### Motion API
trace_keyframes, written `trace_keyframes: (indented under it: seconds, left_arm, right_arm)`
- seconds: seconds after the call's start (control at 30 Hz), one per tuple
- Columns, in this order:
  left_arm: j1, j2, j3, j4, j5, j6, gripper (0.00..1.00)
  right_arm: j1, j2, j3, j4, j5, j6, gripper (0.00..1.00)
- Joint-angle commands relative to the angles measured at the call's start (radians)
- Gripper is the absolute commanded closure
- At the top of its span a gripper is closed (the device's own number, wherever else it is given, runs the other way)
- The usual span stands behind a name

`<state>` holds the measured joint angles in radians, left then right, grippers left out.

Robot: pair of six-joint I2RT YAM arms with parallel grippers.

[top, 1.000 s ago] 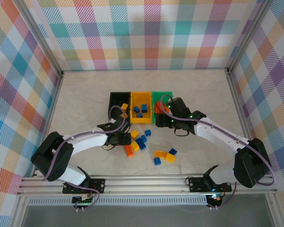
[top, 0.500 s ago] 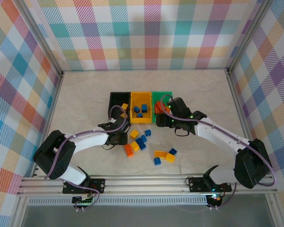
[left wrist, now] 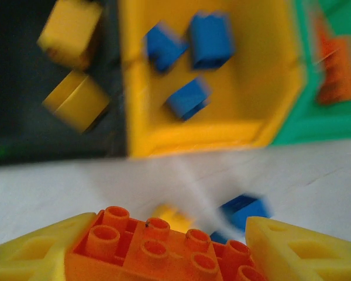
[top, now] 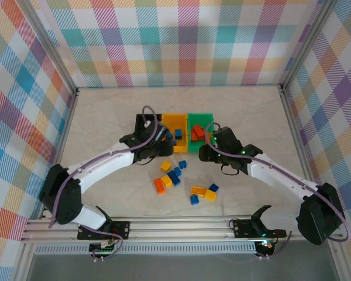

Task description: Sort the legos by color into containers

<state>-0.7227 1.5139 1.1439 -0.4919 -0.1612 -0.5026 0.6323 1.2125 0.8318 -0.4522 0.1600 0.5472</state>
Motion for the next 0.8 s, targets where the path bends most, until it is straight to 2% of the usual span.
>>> trace_keyframes:
  seconds: [0.0, 0.27, 0.43, 0.63, 0.77]
  left_arm:
    - [-0.025, 0.142, 0.146, 0.004, 0.039, 0.039, 0.48]
    - [-0.034, 0.510, 0.620, -0.079, 0.061, 0.085, 0.50]
    - [-0.040, 0.653, 0.823, -0.138, 0.069, 0.078, 0.49]
    - [-0.043, 0.680, 0.915, -0.151, 0.089, 0.055, 0.18]
    - [-0.059, 0.613, 0.913, -0.139, 0.098, 0.051, 0.10]
  right_arm:
    - [-0.006, -0.049, -0.046, -0.045, 0.038, 0.030, 0.23]
    - [-0.009, -0.135, -0.115, -0.080, 0.047, 0.046, 0.23]
    - [-0.010, -0.144, -0.126, -0.078, 0.038, 0.049, 0.22]
    - [-0.009, -0.145, -0.126, -0.086, 0.006, 0.050, 0.20]
    - [-0.010, -0.129, -0.136, -0.136, -0.010, 0.130, 0.22]
